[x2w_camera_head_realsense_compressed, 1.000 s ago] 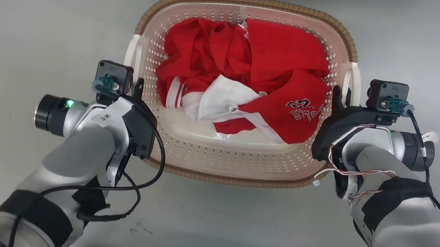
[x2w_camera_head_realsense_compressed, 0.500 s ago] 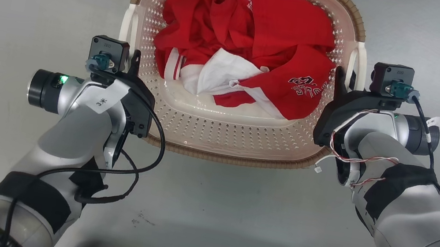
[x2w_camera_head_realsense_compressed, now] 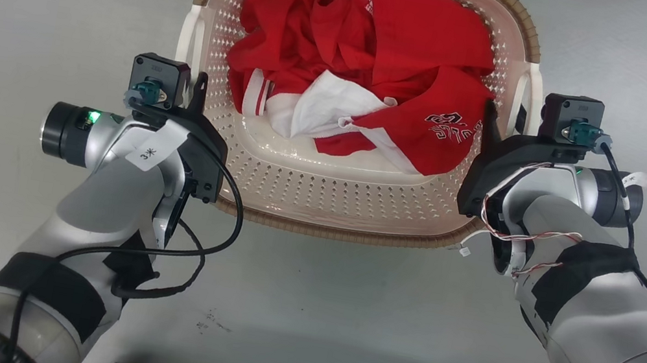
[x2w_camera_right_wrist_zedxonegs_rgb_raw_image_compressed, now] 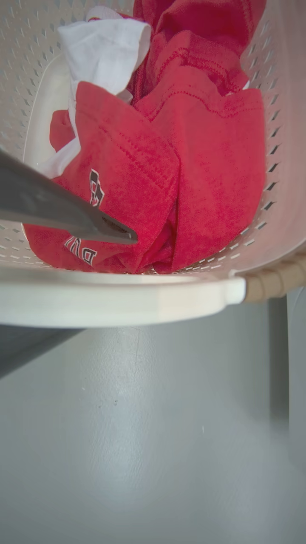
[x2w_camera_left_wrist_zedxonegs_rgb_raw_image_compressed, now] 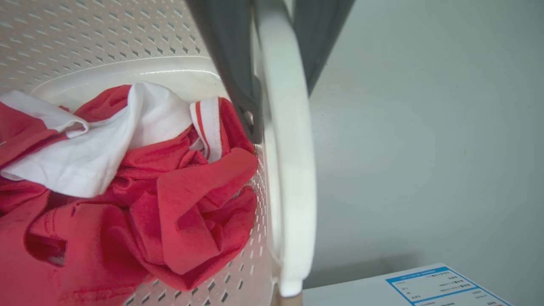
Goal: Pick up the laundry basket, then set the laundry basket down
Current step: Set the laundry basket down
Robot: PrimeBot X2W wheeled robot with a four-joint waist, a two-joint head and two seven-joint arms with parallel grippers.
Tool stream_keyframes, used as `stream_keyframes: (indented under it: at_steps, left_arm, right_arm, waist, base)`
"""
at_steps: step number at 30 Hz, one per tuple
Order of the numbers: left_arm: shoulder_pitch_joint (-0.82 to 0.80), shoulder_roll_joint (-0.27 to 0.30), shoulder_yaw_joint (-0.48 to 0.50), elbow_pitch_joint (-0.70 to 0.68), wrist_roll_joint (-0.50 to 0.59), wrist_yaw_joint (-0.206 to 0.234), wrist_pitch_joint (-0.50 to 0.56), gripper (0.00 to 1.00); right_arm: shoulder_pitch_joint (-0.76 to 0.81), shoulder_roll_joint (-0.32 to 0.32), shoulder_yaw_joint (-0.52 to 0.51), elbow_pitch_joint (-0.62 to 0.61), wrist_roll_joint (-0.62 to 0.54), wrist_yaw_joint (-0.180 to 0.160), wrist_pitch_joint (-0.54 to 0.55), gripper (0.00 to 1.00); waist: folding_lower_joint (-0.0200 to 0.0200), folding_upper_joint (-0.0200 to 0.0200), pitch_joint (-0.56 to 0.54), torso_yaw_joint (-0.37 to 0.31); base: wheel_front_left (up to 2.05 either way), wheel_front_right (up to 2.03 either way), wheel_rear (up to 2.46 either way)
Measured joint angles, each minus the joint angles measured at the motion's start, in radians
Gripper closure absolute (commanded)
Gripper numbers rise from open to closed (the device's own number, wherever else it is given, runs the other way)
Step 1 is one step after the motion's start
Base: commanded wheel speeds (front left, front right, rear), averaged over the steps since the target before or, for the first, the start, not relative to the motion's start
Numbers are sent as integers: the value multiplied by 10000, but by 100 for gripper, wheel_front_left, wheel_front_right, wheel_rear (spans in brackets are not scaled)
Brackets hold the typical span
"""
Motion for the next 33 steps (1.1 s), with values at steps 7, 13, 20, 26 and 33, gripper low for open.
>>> stream_keyframes:
  at_steps: [7, 13, 20, 26, 33]
  left_arm:
    - [16, -142, 61, 73, -15, -2, -2, 0]
    - [17, -203, 151, 102, -73, 0, -42, 0]
    - [25, -203, 207, 205, -176, 2, -104, 0]
    - [63, -205, 255, 221, -209, 0, -196, 0]
    - [143, -144, 282, 219, -205, -94, -313, 0]
  right_arm:
    - [0, 142, 23, 19, -56, 48, -46, 0]
    - [-1, 146, 29, 75, -58, 50, -59, 0]
    - [37, 169, -12, 238, -46, 58, -134, 0]
    - [81, 188, -119, 533, -25, 59, -226, 0]
    - [323, 192, -418, 619, 125, 59, -322, 0]
  waist:
    - [0, 0, -133, 46]
    - [0, 0, -258, 78]
    - [0, 0, -473, 64]
    - [0, 0, -824, -3]
    - [0, 0, -1390, -142]
  base:
    - [0, 0, 0]
    - [0, 0, 0]
    - [0, 0, 0]
    - [0, 0, 0]
    - [0, 0, 0]
